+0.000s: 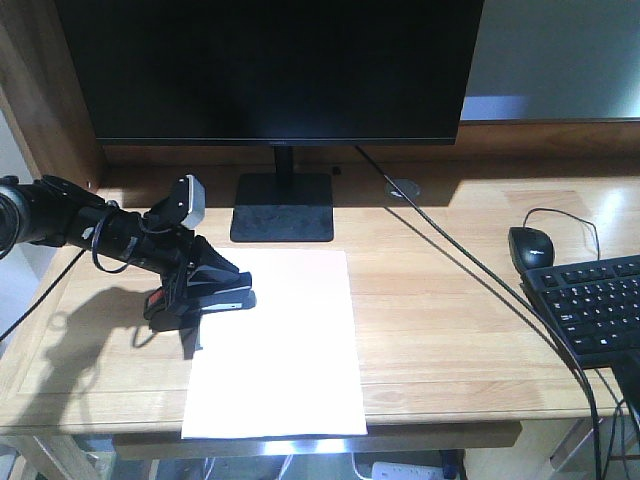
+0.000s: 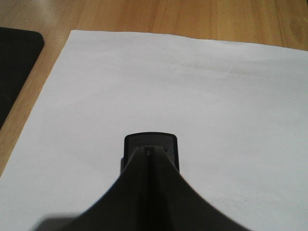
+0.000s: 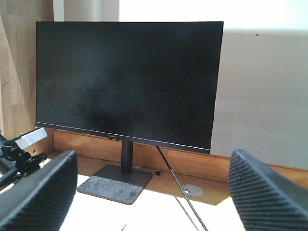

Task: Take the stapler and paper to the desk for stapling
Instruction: 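Open the left gripper and raise it off the stapler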

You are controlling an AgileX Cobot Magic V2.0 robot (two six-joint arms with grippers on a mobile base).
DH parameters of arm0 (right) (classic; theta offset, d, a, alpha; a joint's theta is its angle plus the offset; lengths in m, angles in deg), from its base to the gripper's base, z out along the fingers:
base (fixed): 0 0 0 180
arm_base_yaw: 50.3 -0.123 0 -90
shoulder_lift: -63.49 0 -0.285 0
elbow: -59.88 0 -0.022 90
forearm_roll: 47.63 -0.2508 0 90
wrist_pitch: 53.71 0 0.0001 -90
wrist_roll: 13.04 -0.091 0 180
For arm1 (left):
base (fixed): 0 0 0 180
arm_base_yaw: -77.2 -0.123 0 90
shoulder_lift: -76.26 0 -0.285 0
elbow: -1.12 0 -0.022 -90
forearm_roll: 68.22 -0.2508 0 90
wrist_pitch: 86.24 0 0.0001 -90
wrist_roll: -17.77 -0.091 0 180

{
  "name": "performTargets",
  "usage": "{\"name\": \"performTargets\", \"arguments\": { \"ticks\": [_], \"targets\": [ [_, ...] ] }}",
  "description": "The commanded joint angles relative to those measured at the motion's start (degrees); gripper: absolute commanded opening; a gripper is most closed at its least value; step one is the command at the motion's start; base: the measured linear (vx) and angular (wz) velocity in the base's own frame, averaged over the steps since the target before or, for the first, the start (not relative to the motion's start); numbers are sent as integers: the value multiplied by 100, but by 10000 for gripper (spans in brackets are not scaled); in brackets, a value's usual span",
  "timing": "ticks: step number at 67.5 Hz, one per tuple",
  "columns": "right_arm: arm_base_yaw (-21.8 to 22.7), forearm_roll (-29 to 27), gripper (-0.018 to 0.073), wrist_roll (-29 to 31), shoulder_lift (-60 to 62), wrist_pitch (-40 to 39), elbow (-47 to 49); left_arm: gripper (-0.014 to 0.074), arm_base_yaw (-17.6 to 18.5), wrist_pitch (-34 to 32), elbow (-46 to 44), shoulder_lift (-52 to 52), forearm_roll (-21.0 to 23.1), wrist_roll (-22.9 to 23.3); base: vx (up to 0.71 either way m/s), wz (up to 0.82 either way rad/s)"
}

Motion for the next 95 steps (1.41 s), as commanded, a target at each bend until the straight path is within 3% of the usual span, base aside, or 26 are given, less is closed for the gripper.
{"name": "performTargets", "arguments": {
  "ticks": [1,67,80,86,95],
  "targets": [
    [18,182,594,68,-61,158,153,-7,60,62,-74,-148,-67,53,0,0],
    [18,182,594,68,-61,160,153,-7,60,-77,-74,-195,-249,94,0,0],
    [18,182,594,68,-61,160,153,-7,51,-116,-74,-831,-302,749,0,0],
    [18,182,594,68,-61,160,153,-7,51,-116,-74,-1243,-577,1228,0,0],
    [18,182,594,68,-61,160,153,-7,51,-315,-74,-1882,-1339,2160,0,0]
  ]
}}
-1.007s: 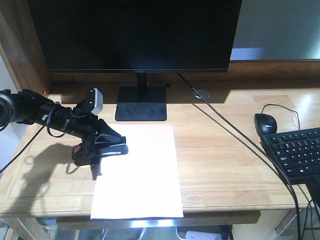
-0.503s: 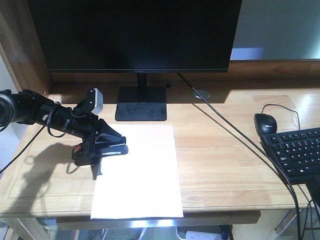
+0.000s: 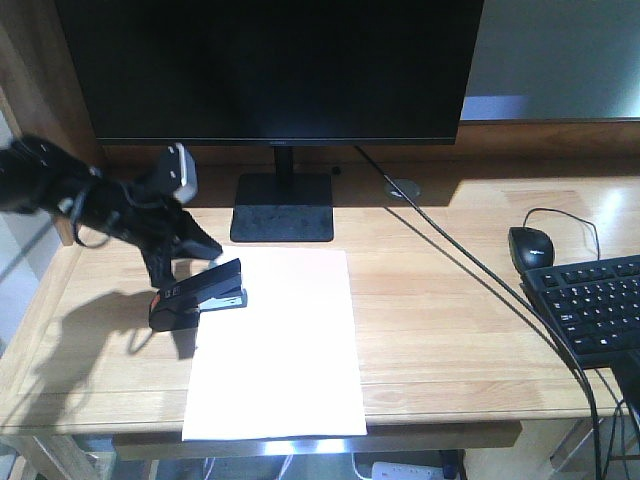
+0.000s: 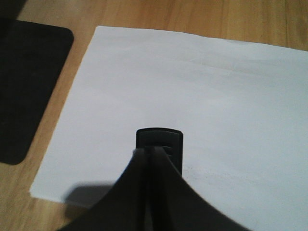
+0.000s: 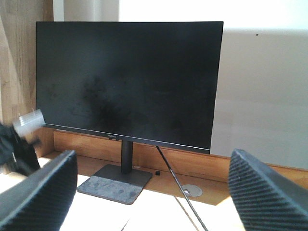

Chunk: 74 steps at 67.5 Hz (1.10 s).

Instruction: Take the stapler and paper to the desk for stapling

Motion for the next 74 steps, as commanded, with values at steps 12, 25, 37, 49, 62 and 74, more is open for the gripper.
{"name": "performTargets", "arguments": {
  "ticks": [12,25,37,49,62,74],
  "targets": [
    [18,182,594,68,-61,158,153,-7,11,-600,-90,-1597,-1841,2754,0,0],
    [18,182,594,68,-61,152,153,-7,11,-722,-90,-2489,-3497,4919,0,0],
    [18,182,594,68,-61,152,153,-7,11,-1096,-90,-3215,-3627,6667,0,0],
    [18,182,594,68,-61,156,153,-7,11,-1412,-90,-3886,-3567,7721,0,0],
    [18,182,594,68,-61,156,153,-7,11,-1334,-90,-4286,-3930,8127,0,0],
    [18,182,594,68,-61,161,153,-7,11,-1531,236,-4697,-4023,8299,0,0]
  ]
}}
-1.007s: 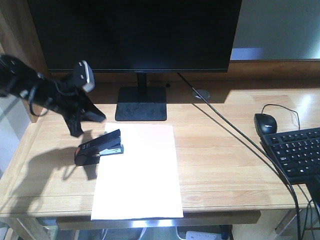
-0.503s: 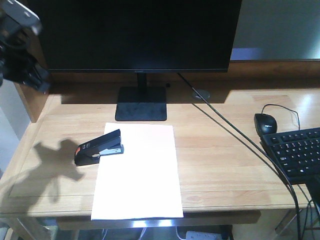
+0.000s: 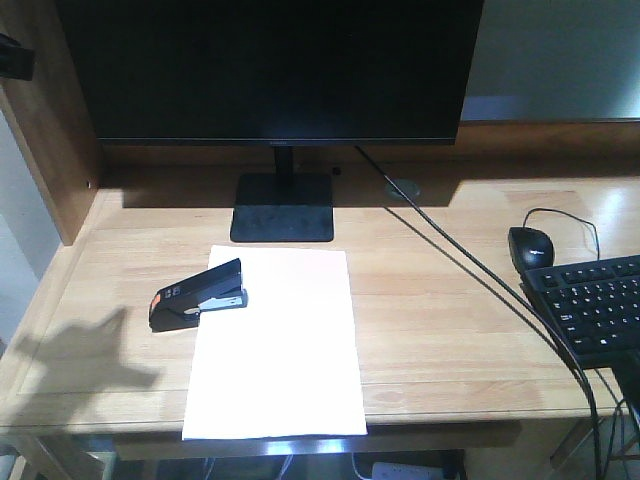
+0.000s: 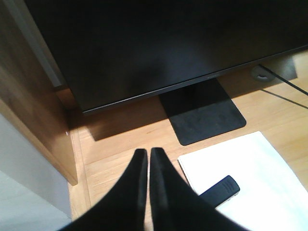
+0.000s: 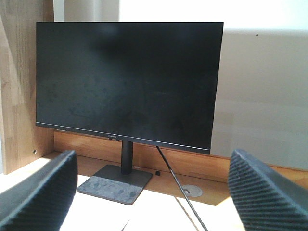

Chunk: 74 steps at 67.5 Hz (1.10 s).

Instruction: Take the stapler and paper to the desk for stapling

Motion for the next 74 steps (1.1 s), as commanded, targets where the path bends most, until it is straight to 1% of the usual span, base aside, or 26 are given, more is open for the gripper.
{"name": "performTargets", "arguments": {
  "ticks": [1,7,13,18,24,39,46,51,57,64,68,74],
  "targets": [
    [18,182,594,68,-61,161,153,-7,11,-602,155,-449,-60,137,0,0],
    [18,182,594,68,-61,161,153,-7,11,-1055,657,-853,-242,246,0,0],
    [18,182,594,68,-61,161,153,-7,11,-1658,1316,-1322,-383,439,0,0],
    [18,182,594,68,-61,169,153,-7,11,-2148,1928,-1831,-370,482,0,0],
    [18,182,594,68,-61,163,153,-7,11,-2442,2542,-2362,-370,476,0,0],
    [18,182,594,68,-61,158,153,-7,11,-2549,3970,-3697,-370,463,0,0],
    [18,182,594,68,-61,158,153,-7,11,-2781,4795,-4433,-381,252,0,0],
    [18,182,594,68,-61,158,153,-7,11,-2940,5287,-4968,-367,232,0,0],
    [18,182,594,68,-61,158,153,-7,11,-2971,5796,-5650,-357,232,0,0],
    [18,182,594,68,-61,158,153,-7,11,-2965,6223,-6395,-316,280,0,0],
    [18,182,594,68,-61,158,153,-7,11,-2965,6437,-6728,-316,386,0,0],
    [18,182,594,68,-61,158,153,-7,11,-2866,6721,-7148,-316,404,0,0]
  ]
}}
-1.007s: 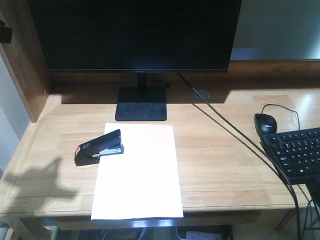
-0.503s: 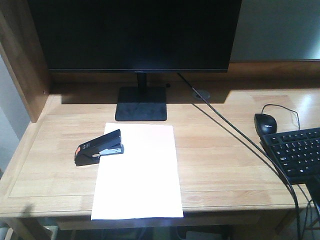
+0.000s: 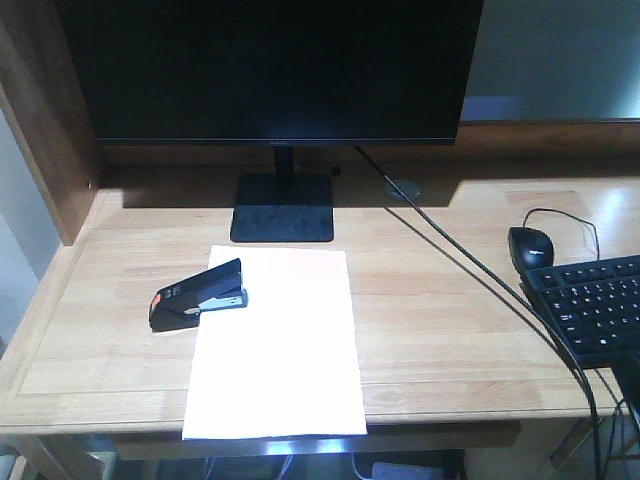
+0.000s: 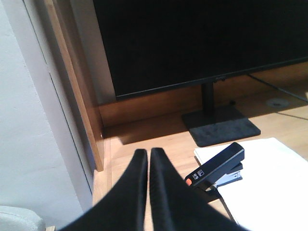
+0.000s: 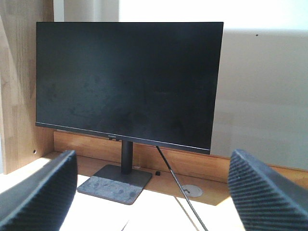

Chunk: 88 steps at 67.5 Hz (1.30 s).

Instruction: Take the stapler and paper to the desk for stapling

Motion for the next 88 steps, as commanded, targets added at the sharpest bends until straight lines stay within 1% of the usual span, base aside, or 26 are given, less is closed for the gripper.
{"name": "performTargets", "arguments": {
  "ticks": [1,8,88],
  "targets": [
    [18,182,594,63,-61,158,153,-7,11,-360,111,-300,72,92,0,0],
    [18,182,594,63,-61,158,153,-7,11,-402,242,-502,72,86,0,0],
    [18,182,594,63,-61,209,153,-7,11,-404,260,-493,72,86,0,0]
  ]
}}
